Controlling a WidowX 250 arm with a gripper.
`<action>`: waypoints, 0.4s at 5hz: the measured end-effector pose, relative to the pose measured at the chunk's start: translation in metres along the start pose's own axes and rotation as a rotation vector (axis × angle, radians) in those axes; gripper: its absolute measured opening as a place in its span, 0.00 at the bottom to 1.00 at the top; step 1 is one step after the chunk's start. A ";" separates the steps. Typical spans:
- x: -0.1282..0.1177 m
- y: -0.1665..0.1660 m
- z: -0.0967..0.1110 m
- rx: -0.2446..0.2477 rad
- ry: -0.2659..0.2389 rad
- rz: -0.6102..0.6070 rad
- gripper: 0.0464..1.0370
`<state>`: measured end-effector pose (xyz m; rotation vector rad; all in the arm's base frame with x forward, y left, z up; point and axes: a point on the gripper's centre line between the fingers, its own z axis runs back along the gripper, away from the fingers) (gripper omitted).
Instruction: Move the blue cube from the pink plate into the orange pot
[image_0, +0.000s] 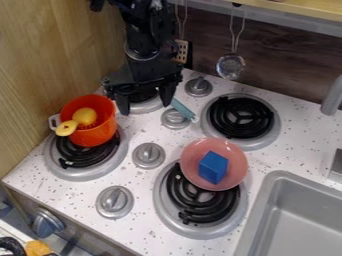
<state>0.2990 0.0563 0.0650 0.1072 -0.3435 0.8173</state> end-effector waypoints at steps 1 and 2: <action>-0.004 0.001 -0.005 0.010 0.020 -0.008 0.96; -0.014 -0.004 -0.008 -0.041 0.054 -0.161 0.96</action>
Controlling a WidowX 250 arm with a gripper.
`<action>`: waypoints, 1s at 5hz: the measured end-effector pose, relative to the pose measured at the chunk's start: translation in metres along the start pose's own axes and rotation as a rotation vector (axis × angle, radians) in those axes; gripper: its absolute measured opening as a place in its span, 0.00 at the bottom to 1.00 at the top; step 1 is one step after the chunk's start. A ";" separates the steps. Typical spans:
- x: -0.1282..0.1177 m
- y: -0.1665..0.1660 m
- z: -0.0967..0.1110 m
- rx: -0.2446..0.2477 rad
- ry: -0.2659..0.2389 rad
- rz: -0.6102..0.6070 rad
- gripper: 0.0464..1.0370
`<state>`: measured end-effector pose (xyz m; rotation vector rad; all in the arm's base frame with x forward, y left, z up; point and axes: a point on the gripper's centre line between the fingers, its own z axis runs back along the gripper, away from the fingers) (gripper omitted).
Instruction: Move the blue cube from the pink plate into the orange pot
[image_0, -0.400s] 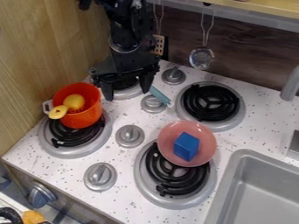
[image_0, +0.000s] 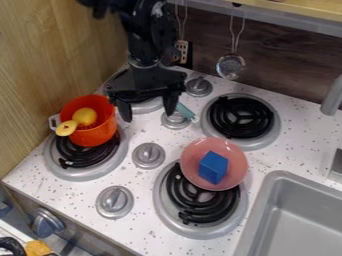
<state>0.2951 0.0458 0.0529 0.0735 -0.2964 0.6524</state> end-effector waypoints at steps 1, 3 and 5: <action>-0.011 -0.009 0.004 -0.046 0.053 -0.150 0.96; -0.034 -0.044 0.019 -0.223 0.052 -0.614 0.96; -0.057 -0.063 -0.005 -0.173 0.035 -0.762 0.96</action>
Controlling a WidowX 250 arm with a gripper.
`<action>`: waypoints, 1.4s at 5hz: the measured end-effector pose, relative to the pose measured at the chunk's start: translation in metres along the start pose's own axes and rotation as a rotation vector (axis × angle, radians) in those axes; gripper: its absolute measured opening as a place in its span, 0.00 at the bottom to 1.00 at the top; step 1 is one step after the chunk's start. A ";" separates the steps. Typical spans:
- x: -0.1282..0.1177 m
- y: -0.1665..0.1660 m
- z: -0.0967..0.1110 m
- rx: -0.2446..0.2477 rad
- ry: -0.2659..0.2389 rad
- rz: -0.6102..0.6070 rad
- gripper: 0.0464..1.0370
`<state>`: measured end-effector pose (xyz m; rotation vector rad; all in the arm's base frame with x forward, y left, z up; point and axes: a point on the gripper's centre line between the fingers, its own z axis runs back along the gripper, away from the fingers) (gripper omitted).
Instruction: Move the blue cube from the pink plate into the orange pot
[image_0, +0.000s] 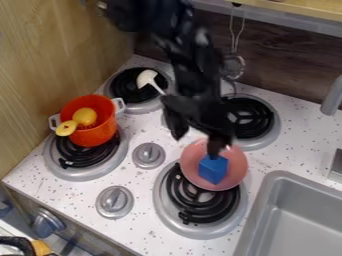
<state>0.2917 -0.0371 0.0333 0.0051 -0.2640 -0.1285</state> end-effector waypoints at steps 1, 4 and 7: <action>0.002 -0.004 -0.015 0.052 -0.028 0.075 0.96; -0.005 -0.011 -0.038 0.072 0.030 0.088 0.96; -0.008 -0.015 -0.049 0.045 0.038 0.085 0.80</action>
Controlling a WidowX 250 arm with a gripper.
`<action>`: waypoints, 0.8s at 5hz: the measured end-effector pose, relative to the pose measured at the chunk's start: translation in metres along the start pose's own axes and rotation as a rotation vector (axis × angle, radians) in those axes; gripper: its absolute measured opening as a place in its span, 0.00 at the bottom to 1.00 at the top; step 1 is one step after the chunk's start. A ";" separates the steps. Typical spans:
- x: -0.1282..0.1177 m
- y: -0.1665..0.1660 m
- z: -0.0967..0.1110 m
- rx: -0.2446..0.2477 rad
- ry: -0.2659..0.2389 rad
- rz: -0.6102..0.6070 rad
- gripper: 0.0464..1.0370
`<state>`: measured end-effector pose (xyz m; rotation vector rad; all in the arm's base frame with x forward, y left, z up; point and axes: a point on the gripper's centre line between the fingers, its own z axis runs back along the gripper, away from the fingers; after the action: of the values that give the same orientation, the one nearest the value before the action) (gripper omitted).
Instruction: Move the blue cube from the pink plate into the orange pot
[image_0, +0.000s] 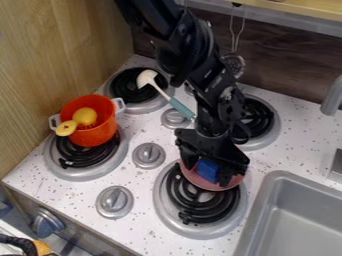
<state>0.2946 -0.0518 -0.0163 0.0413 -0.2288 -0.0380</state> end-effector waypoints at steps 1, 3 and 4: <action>0.002 0.000 0.000 0.002 -0.009 -0.025 0.56; -0.002 -0.002 0.003 0.006 0.019 0.000 0.55; 0.004 -0.004 0.024 0.004 -0.020 0.035 0.55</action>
<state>0.2931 -0.0568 0.0078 0.0410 -0.2492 -0.0032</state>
